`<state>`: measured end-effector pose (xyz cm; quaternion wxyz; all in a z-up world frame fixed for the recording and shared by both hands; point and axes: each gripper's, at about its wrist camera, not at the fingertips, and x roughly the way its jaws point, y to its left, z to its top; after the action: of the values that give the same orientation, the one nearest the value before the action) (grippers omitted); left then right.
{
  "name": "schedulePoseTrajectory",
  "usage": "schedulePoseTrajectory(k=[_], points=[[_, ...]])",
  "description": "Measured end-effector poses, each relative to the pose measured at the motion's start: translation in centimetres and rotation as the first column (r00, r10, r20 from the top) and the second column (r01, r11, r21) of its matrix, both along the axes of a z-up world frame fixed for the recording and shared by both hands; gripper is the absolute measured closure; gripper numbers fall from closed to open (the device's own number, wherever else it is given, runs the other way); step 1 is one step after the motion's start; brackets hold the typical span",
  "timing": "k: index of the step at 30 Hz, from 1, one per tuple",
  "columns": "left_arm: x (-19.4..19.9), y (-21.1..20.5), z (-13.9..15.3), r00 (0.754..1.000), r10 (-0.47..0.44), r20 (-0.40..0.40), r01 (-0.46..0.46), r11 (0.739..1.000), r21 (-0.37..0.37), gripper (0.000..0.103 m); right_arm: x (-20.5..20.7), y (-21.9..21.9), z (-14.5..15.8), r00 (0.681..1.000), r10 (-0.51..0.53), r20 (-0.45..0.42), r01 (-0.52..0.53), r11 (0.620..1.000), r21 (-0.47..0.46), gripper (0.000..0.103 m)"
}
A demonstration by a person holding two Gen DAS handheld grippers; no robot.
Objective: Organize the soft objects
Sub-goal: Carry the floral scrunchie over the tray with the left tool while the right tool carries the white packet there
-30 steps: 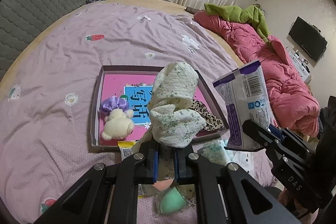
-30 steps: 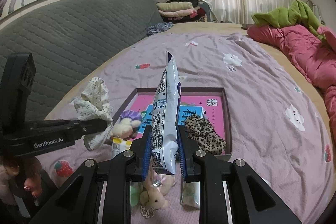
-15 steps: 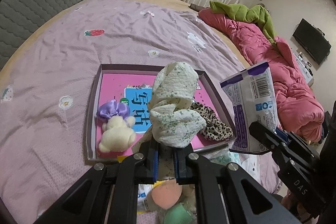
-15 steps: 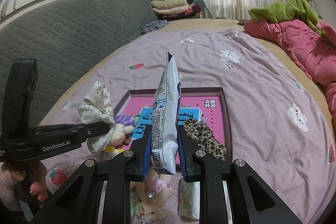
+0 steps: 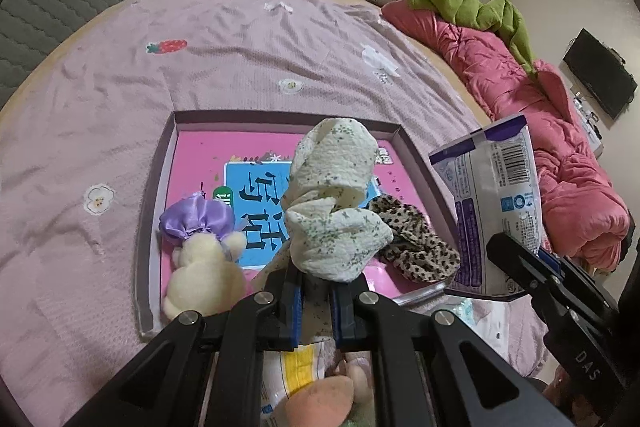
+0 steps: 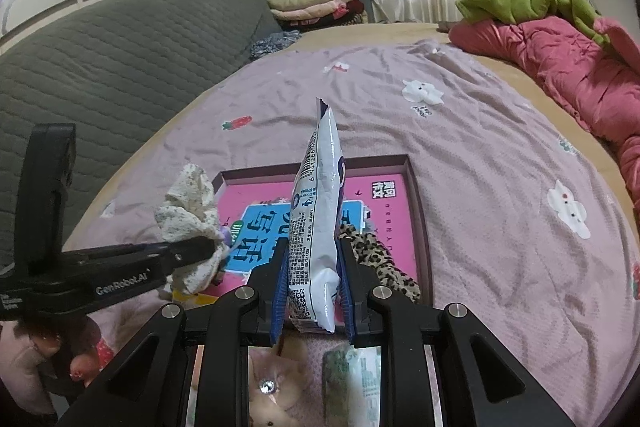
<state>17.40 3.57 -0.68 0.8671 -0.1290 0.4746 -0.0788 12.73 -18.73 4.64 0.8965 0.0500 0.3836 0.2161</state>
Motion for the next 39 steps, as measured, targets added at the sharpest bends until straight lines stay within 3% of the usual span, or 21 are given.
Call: schedulePoseTrajectory(k=[19, 39], points=[[1.7, -0.4, -2.9, 0.998, -0.006, -0.063, 0.007, 1.000, 0.012, 0.092, 3.1, 2.7, -4.2, 0.994, 0.051, -0.092, -0.054, 0.998, -0.031, 0.080], [2.5, -1.4, -4.5, 0.994, -0.032, -0.104, 0.033, 0.999, 0.009, 0.092, 4.2, 1.5, -6.6, 0.985, -0.029, -0.169, 0.015, 0.996, -0.083, 0.078]])
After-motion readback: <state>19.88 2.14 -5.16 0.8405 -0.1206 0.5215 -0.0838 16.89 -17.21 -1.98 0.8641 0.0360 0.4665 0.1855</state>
